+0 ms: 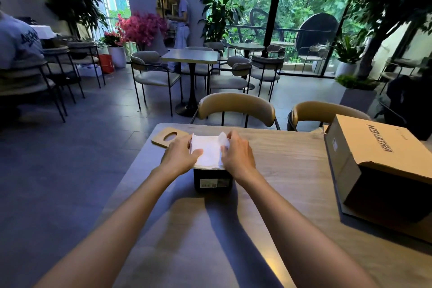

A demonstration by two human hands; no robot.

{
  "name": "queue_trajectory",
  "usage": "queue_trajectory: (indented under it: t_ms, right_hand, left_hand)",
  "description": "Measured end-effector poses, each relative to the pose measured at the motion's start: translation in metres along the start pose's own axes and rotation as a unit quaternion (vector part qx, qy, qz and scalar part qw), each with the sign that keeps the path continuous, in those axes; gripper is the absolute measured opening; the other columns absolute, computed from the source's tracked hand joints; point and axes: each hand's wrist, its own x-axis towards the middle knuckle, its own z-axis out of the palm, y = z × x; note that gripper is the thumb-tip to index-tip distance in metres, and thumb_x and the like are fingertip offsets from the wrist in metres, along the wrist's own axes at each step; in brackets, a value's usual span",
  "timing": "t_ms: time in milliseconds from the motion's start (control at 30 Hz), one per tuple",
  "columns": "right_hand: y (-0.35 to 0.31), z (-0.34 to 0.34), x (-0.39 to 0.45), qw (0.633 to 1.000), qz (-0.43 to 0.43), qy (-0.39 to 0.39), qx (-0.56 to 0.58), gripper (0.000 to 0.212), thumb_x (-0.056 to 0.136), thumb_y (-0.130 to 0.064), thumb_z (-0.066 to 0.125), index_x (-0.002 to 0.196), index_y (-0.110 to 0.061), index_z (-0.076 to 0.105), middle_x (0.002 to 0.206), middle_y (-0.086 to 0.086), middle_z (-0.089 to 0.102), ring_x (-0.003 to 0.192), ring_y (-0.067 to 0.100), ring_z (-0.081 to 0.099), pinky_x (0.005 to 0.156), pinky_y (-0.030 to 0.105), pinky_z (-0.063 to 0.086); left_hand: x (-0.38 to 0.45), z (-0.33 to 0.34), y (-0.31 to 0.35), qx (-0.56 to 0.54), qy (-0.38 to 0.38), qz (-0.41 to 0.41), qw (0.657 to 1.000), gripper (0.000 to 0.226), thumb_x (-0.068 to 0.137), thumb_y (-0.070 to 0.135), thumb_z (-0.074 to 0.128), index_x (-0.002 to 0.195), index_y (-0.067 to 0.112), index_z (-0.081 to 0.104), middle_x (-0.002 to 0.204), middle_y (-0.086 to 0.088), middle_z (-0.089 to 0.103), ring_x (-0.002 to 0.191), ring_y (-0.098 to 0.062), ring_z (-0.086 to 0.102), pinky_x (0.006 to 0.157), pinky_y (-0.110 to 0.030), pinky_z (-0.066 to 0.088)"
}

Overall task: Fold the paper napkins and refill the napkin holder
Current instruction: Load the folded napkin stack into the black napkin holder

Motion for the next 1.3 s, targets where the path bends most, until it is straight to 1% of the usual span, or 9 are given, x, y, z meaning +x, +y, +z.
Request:
queue_trajectory:
  t_ms: [133, 333, 467, 567, 800, 933, 1067, 1167, 1300]
  right_hand:
    - [0.003, 0.0, 0.001, 0.999, -0.01, -0.005, -0.039, 0.036, 0.096, -0.013, 0.058, 0.131, -0.01, 0.048, 0.131, 0.014, 0.054, 0.121, 0.033, 0.047, 0.101, 0.04, 0.041]
    - [0.01, 0.0, 0.004, 1.0, -0.01, -0.008, -0.004, 0.04, 0.095, -0.012, 0.059, 0.132, -0.011, 0.046, 0.134, 0.013, 0.05, 0.123, 0.031, 0.048, 0.102, 0.04, 0.043]
    - [0.011, 0.001, 0.003, 0.995, -0.085, 0.031, -0.033, 0.045, 0.1, -0.018, 0.057, 0.143, -0.011, 0.046, 0.138, 0.011, 0.053, 0.124, 0.028, 0.05, 0.102, 0.036, 0.042]
    - [0.011, 0.002, 0.006, 0.995, -0.098, 0.03, -0.012, 0.04, 0.102, -0.016, 0.054, 0.141, -0.01, 0.051, 0.135, 0.012, 0.058, 0.121, 0.029, 0.055, 0.1, 0.038, 0.046]
    - [0.017, 0.0, 0.015, 0.991, 0.05, 0.044, 0.12, 0.042, 0.096, -0.017, 0.065, 0.136, -0.016, 0.051, 0.133, 0.011, 0.056, 0.116, 0.027, 0.057, 0.097, 0.04, 0.05]
    - [0.028, 0.001, 0.015, 0.989, 0.082, -0.003, 0.123, 0.033, 0.095, -0.024, 0.068, 0.125, -0.013, 0.06, 0.124, 0.013, 0.062, 0.109, 0.027, 0.059, 0.091, 0.034, 0.048]
    - [0.026, -0.002, 0.014, 0.999, -0.002, 0.009, 0.033, 0.036, 0.095, -0.02, 0.067, 0.13, -0.014, 0.058, 0.126, 0.009, 0.061, 0.113, 0.028, 0.058, 0.095, 0.04, 0.05]
    - [0.02, -0.009, 0.016, 0.979, -0.159, 0.029, -0.127, 0.045, 0.1, -0.019, 0.058, 0.144, -0.017, 0.049, 0.144, 0.005, 0.051, 0.13, 0.026, 0.049, 0.104, 0.037, 0.041]
    - [0.011, -0.012, 0.016, 0.947, -0.235, -0.136, -0.173, 0.048, 0.105, -0.024, 0.048, 0.151, -0.021, 0.039, 0.152, 0.005, 0.047, 0.138, 0.023, 0.045, 0.114, 0.039, 0.032]
  left_hand:
    - [0.007, 0.004, 0.001, 0.107, -0.079, -0.008, 0.991, 0.064, 0.099, 0.05, 0.048, 0.155, 0.024, 0.032, 0.152, -0.008, 0.036, 0.139, -0.031, 0.034, 0.111, -0.047, 0.03]
    - [0.005, 0.014, -0.001, 0.144, -0.167, -0.024, 0.975, 0.067, 0.103, 0.056, 0.027, 0.16, 0.029, 0.005, 0.166, -0.001, 0.016, 0.15, -0.029, 0.014, 0.115, -0.054, 0.013]
    - [0.002, 0.013, 0.005, 0.131, -0.029, -0.015, 0.991, 0.05, 0.099, 0.047, 0.046, 0.143, 0.022, 0.046, 0.14, -0.007, 0.053, 0.132, -0.031, 0.039, 0.099, -0.046, 0.027]
    - [0.003, 0.011, 0.007, 0.098, 0.038, 0.007, 0.994, 0.03, 0.098, 0.036, 0.054, 0.121, 0.019, 0.062, 0.121, -0.006, 0.062, 0.122, -0.029, 0.047, 0.093, -0.043, 0.029]
    - [0.004, 0.01, 0.012, -0.074, 0.077, 0.045, 0.993, 0.035, 0.091, 0.013, 0.066, 0.125, 0.016, 0.067, 0.11, -0.006, 0.071, 0.089, -0.018, 0.062, 0.081, -0.031, 0.051]
    - [0.006, 0.013, 0.01, -0.007, 0.066, 0.041, 0.997, 0.06, 0.087, 0.009, 0.068, 0.143, 0.023, 0.051, 0.128, -0.008, 0.06, 0.112, -0.024, 0.056, 0.099, -0.039, 0.044]
    - [0.003, 0.015, 0.014, 0.141, 0.068, 0.159, 0.975, 0.062, 0.094, 0.015, 0.062, 0.149, 0.033, 0.04, 0.154, 0.0, 0.035, 0.139, -0.023, 0.034, 0.108, -0.041, 0.026]
    - [0.004, 0.014, 0.015, 0.222, -0.05, 0.211, 0.951, 0.044, 0.105, 0.036, 0.039, 0.15, 0.031, 0.039, 0.16, 0.001, 0.032, 0.146, -0.019, 0.029, 0.114, -0.042, 0.021]
    - [0.005, 0.013, 0.017, 0.272, -0.118, 0.204, 0.933, 0.047, 0.105, 0.041, 0.035, 0.148, 0.025, 0.041, 0.16, 0.001, 0.033, 0.146, -0.016, 0.03, 0.118, -0.043, 0.021]
